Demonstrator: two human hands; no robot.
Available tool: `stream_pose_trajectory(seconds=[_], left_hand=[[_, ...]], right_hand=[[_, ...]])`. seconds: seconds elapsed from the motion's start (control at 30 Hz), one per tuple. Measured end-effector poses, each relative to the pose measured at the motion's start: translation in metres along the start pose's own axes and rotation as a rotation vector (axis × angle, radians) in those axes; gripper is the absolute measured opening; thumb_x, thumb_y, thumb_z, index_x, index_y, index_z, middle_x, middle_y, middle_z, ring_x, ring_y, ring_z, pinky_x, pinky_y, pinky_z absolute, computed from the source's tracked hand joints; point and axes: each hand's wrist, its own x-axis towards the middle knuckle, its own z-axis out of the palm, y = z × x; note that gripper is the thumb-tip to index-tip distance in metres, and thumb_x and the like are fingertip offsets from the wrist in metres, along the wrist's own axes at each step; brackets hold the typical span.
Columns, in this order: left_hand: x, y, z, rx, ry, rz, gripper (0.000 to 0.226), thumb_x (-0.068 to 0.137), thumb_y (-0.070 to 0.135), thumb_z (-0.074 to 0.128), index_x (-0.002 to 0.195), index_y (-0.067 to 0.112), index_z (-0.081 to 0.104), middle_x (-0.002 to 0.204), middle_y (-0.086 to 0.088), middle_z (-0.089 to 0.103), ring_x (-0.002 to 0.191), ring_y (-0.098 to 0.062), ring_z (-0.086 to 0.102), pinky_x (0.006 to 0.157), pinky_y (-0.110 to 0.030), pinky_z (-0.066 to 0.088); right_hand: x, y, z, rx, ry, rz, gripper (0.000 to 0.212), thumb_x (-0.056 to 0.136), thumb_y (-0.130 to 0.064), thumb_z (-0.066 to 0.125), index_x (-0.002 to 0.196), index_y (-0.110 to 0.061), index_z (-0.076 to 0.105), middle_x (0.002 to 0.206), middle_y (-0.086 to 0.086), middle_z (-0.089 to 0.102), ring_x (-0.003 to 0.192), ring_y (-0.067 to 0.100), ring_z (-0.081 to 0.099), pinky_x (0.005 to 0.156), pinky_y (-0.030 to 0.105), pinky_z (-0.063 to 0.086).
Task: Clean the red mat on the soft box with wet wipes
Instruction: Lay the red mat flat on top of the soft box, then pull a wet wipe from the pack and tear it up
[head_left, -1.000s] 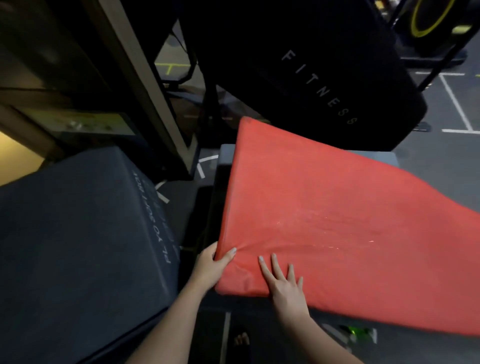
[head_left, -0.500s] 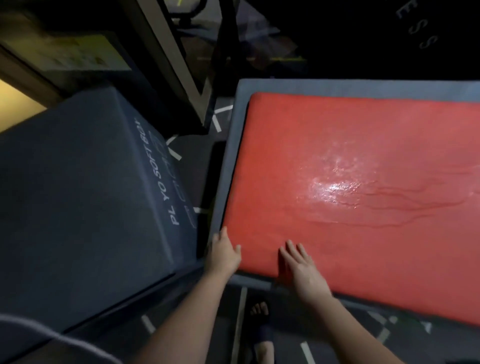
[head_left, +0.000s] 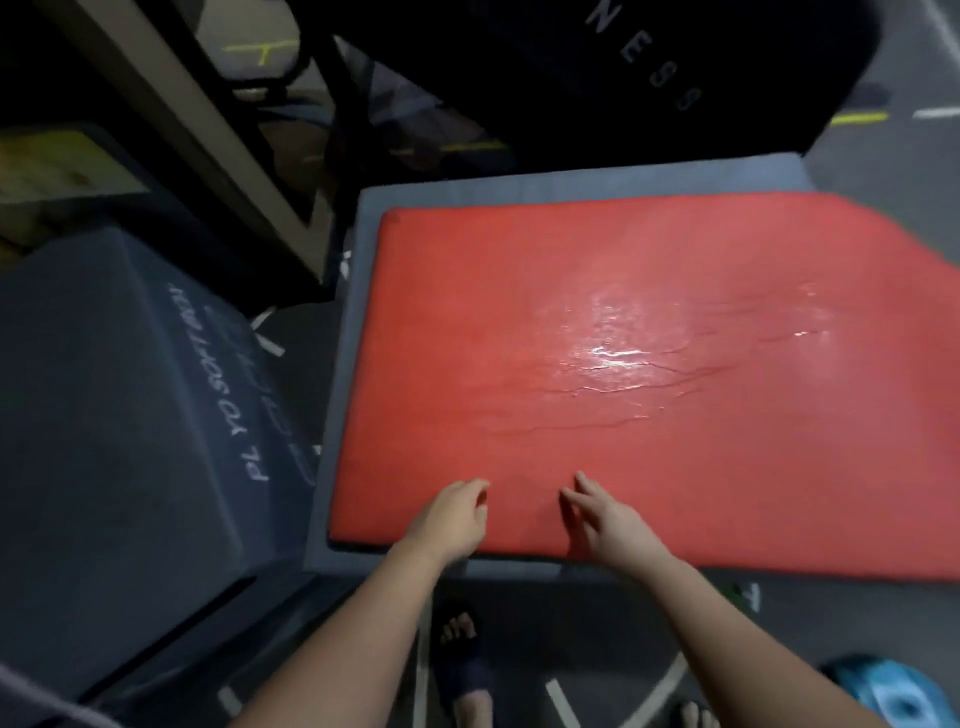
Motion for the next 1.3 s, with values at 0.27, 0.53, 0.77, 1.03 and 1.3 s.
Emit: stream_pose_trajectory(seconds=[0.27,0.53,0.77,1.03,1.3], left_hand=[[-0.022,0.089,0.059,0.055,0.137,0.123,0.047,0.101,0.02,0.055,0.147,0.019,0.051,0.142,-0.007,0.059,0.131,-0.028,0.055,0.109,-0.037,0.044],[-0.018,0.255,0.18,0.029,0.064,0.424,0.041,0.101,0.02,0.056,0.142,0.023,0.057,0.133,0.001,0.065,0.122,-0.02,0.059,0.103,-0.034,0.047],[-0.002,0.32,0.329,-0.123,-0.202,0.584,0.038,0.1,0.017,0.058,0.137,0.025,0.062,0.12,0.005,0.069,0.106,-0.01,0.066,0.096,-0.032,0.052],[0.096,0.313,0.494,-0.147,-0.366,0.684,0.039,0.102,0.015,0.057,0.139,0.027,0.061,0.121,0.006,0.069,0.108,-0.005,0.064,0.092,-0.015,0.047],[0.167,0.326,0.564,0.043,-0.397,0.985,0.038,0.102,0.013,0.058,0.139,0.019,0.061,0.132,-0.005,0.066,0.119,-0.019,0.061,0.099,-0.021,0.043]], right_hand=[[-0.124,0.089,-0.015,0.285,0.388,0.105,0.053,0.09,-0.004,0.052,0.141,-0.021,0.052,0.149,-0.002,0.046,0.138,0.012,0.043,0.111,0.016,0.026],[-0.227,0.237,-0.001,0.372,0.506,0.449,0.046,0.09,-0.009,0.052,0.135,-0.016,0.056,0.136,-0.001,0.056,0.127,0.017,0.051,0.107,0.022,0.033],[-0.235,0.345,0.048,0.577,0.671,0.816,0.043,0.093,-0.011,0.049,0.136,-0.012,0.055,0.135,0.006,0.056,0.127,0.021,0.05,0.106,0.028,0.036],[-0.172,0.519,0.122,0.649,0.808,1.201,0.056,0.094,-0.017,0.047,0.147,-0.032,0.039,0.159,0.011,0.015,0.132,0.04,0.032,0.109,0.043,0.033],[-0.116,0.632,0.163,0.705,0.809,1.327,0.049,0.09,-0.019,0.053,0.137,-0.011,0.05,0.154,0.02,0.027,0.139,0.037,0.032,0.113,0.041,0.031]])
